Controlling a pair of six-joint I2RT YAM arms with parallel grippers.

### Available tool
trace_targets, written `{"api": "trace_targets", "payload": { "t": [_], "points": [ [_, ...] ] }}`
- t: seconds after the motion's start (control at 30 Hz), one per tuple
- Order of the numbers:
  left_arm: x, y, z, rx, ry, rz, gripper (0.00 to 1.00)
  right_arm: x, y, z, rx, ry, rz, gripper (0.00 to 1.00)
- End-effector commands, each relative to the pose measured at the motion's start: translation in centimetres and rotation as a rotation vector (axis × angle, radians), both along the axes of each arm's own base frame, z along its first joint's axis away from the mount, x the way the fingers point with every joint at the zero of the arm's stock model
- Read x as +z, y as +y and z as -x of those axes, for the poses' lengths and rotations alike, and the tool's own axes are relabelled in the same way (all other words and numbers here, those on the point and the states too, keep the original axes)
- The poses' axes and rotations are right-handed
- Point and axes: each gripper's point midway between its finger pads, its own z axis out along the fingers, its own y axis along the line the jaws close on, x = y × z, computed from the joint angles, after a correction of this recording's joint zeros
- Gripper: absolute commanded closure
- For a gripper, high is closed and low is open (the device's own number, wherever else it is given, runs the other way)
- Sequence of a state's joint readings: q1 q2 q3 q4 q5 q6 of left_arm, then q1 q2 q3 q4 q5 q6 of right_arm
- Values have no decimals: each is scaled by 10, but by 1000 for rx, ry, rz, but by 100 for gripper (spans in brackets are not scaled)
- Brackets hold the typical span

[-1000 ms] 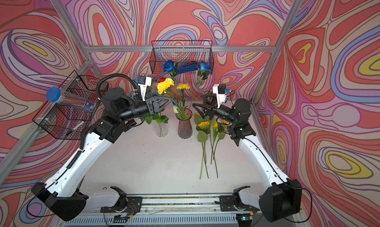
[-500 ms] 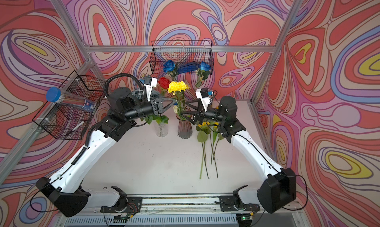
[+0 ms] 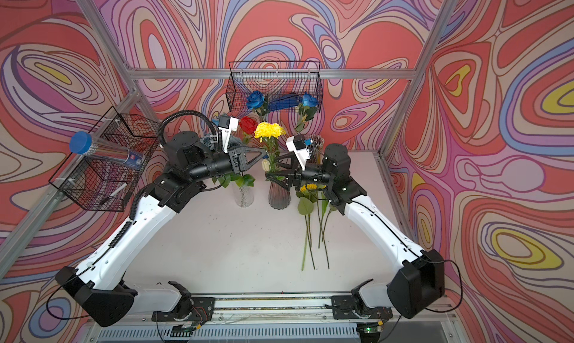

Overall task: Pick out yellow flowers from the vase
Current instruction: Place the flower at the center of the board.

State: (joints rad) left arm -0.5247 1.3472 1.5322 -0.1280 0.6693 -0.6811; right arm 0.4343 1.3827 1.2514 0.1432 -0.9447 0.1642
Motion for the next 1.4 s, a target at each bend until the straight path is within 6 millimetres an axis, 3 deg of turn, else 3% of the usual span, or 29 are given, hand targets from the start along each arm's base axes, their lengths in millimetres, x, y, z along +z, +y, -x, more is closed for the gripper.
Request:
{"api": "trace_targets", "payload": {
  "t": [0.0, 0.13, 0.27, 0.47, 0.6, 0.77, 0.9, 1.07, 1.1, 1.23, 1.37],
  "points": [
    [19, -1, 5, -13, -53, 28, 100, 9, 6, 0, 23, -11, -16, 35],
    [19, -1, 6, -11, -54, 27, 100, 11, 7, -1, 23, -14, -18, 40],
    [18, 0, 6, -10, -51, 24, 100, 11, 7, -1, 18, -17, -19, 62],
    [17, 0, 5, -6, -53, 22, 100, 13, 7, 0, 23, -15, -21, 76],
    [18, 0, 5, -2, -57, 19, 100, 13, 7, 1, 31, -13, -20, 95],
    [18, 0, 4, -6, -52, 23, 100, 15, 7, 1, 30, -12, -22, 100],
    [17, 0, 4, -2, -57, 19, 88, 19, 6, 2, 20, -20, -26, 100],
    [12, 9, 7, 38, -81, -19, 35, 22, 1, -2, -40, -30, -25, 100],
    [10, 13, 8, 53, -88, -29, 30, 21, -1, -4, -58, -29, -21, 100],
    [3, 33, 11, 110, -94, -56, 24, 18, -10, -16, -157, -16, -3, 100],
    [-5, 64, 9, 176, -66, -51, 24, 12, -32, -38, -296, 31, 6, 100]
  ]
}}
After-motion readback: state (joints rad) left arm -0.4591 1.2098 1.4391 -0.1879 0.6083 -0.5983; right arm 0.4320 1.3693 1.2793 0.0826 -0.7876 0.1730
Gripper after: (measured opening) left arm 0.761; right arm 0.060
